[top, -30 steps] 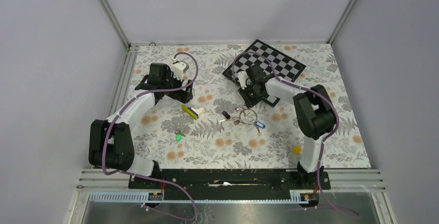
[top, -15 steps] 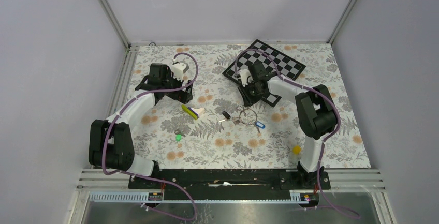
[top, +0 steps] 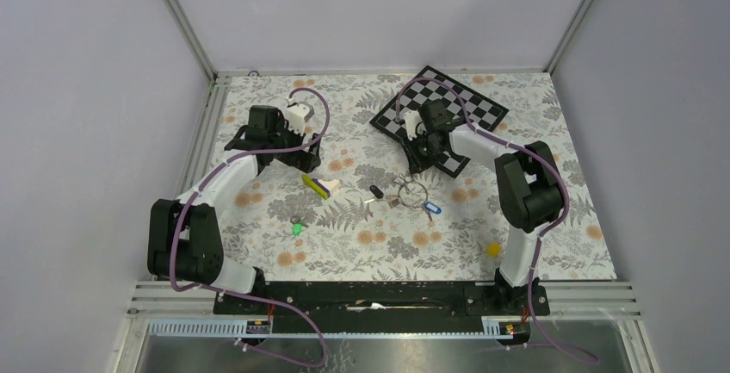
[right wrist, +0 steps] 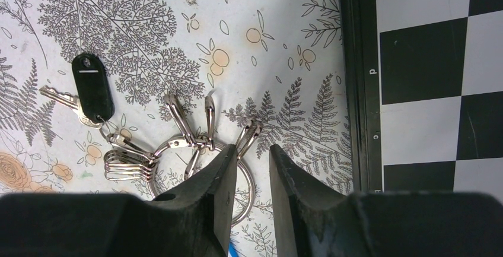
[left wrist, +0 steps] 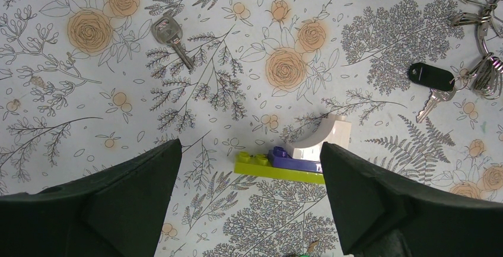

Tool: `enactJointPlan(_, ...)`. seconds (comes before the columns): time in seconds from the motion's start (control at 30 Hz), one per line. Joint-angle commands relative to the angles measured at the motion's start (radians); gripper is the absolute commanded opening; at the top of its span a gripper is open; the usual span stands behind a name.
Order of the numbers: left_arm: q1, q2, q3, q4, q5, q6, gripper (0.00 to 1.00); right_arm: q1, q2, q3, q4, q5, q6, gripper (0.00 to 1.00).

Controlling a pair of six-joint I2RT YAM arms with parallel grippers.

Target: Put the keys on the keyring

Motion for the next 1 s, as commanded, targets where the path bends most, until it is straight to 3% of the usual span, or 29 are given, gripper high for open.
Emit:
enactJointPlan(0.0,-0.003,-0.015,-0.004,0.041,-0.004,0.001,0.99,-0.001,-0.014,0.029,0.002,-0.017,0.012,0.33)
enactJointPlan(0.97,-0.003,-0.007,-0.004,0.041,0.010,-0.001,0.99,0.006,0.031,-0.036,0.037,0.016,0.024,0.31)
